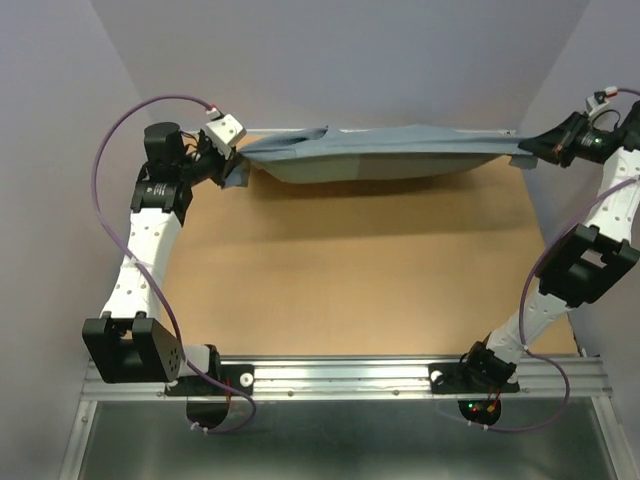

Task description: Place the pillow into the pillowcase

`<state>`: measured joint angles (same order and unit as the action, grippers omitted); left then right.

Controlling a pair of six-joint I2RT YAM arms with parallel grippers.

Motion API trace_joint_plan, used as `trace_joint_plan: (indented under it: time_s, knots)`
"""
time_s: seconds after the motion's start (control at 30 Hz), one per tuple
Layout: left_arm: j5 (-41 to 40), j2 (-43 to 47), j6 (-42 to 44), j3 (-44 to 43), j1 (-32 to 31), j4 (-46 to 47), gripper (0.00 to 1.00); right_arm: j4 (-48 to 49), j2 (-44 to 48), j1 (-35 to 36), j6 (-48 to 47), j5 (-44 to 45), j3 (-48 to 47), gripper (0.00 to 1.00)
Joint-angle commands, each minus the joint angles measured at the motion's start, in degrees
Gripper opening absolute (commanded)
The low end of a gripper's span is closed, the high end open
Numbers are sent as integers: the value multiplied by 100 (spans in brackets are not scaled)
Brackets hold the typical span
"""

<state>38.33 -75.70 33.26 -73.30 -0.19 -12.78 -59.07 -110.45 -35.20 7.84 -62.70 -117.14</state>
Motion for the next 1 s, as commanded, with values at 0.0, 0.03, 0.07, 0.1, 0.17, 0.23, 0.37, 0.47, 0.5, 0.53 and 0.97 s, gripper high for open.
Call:
trace_joint_plan:
  time_s: [0.0,0.03,0.07,0.1,0.17,0.23,0.37,0.47,0.5,0.53,0.97]
  knots:
    - [-1187,100,-266,-729,678,513,0,1126,-55,-840,508,532,-986,1]
    - [-1213,117,-232,-843,669,522,0,1126,-12,-805,387,574,-916,0]
    - [-1248,134,-249,-844,669,583,0,1091,41,-769,194,644,-837,1]
    - [-1231,187,-249,-835,678,566,0,977,111,-708,-17,784,-532,1]
    - [-594,144,862,-853,565,-707,0,78,321,-524,-1423,1223,-170,1]
    - [-555,239,1724,-356,502,-1575,0,-393,541,-462,-2536,1784,913,1]
    - [-1516,915,4149,1609,511,-3122,0,-430,1517,-444,-4890,3295,3286,1]
    - [-1987,1434,4857,2416,589,-3477,65,-500,1764,-461,-5599,4431,3971,63]
    - [-1865,1583,4848,2391,773,-3556,98,-553,1895,-540,-5678,4459,3954,86]
    - [-1672,1611,4735,2268,835,-3626,99,-544,1957,-540,-5653,4433,3866,94]
    - [-280,-2385,-1969,-1562,810,-482,99,1080,-371,802,-1859,3992,1089,77]
